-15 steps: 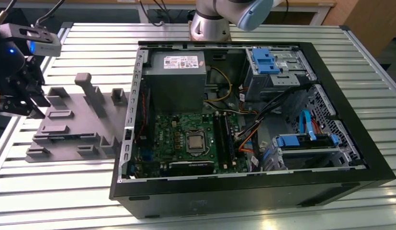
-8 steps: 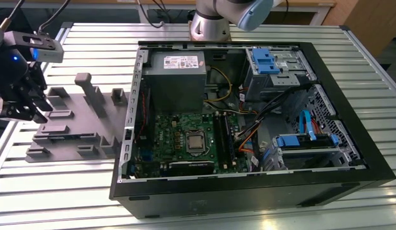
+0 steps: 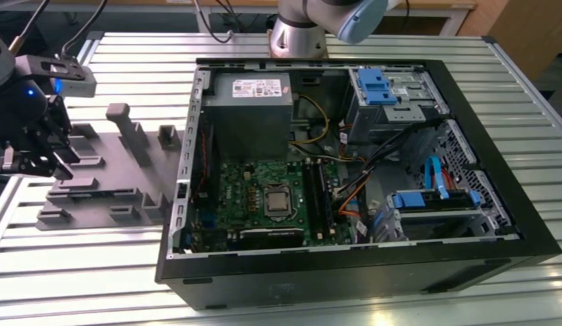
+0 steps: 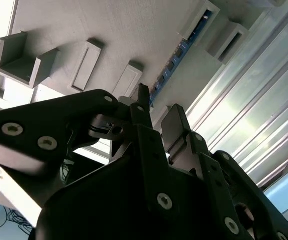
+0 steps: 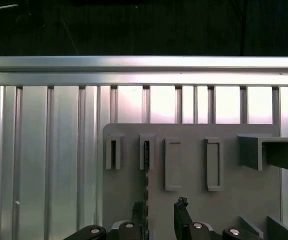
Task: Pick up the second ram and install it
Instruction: 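Pick up the second ram and move it above second insertion slot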
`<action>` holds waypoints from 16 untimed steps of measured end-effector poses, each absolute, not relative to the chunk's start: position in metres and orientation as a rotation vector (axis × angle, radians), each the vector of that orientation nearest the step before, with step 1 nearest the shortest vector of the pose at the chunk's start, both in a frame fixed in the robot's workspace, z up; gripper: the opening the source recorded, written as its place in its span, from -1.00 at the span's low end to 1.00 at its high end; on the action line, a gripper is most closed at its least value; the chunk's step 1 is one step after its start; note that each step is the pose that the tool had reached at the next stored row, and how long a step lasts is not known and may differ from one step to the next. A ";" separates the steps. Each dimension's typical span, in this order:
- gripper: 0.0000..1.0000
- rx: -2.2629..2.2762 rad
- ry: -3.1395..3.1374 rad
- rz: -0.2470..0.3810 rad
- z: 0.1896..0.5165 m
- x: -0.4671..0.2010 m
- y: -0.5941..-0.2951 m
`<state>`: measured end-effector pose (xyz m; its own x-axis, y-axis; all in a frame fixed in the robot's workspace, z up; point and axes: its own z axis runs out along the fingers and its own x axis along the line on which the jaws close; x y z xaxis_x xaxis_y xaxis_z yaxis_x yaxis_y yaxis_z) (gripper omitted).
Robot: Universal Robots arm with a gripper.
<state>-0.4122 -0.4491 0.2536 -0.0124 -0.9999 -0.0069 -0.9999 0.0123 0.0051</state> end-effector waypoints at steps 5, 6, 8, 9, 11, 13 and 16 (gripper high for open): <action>-0.25 -2.207 2.234 0.013 0.253 -0.412 -0.449; -0.25 -2.207 2.234 0.013 0.253 -0.412 -0.449; -0.25 -2.207 2.234 0.013 0.253 -0.412 -0.449; -0.25 -2.207 2.234 0.013 0.252 -0.412 -0.450; -0.25 -2.207 2.234 0.013 0.252 -0.412 -0.450; -0.25 -2.207 2.234 0.013 0.250 -0.412 -0.451; -0.25 -2.207 2.234 0.013 0.248 -0.412 -0.452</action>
<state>-0.4122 -0.4524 0.2478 -0.0124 -0.9999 -0.0069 -0.9999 0.0124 0.0052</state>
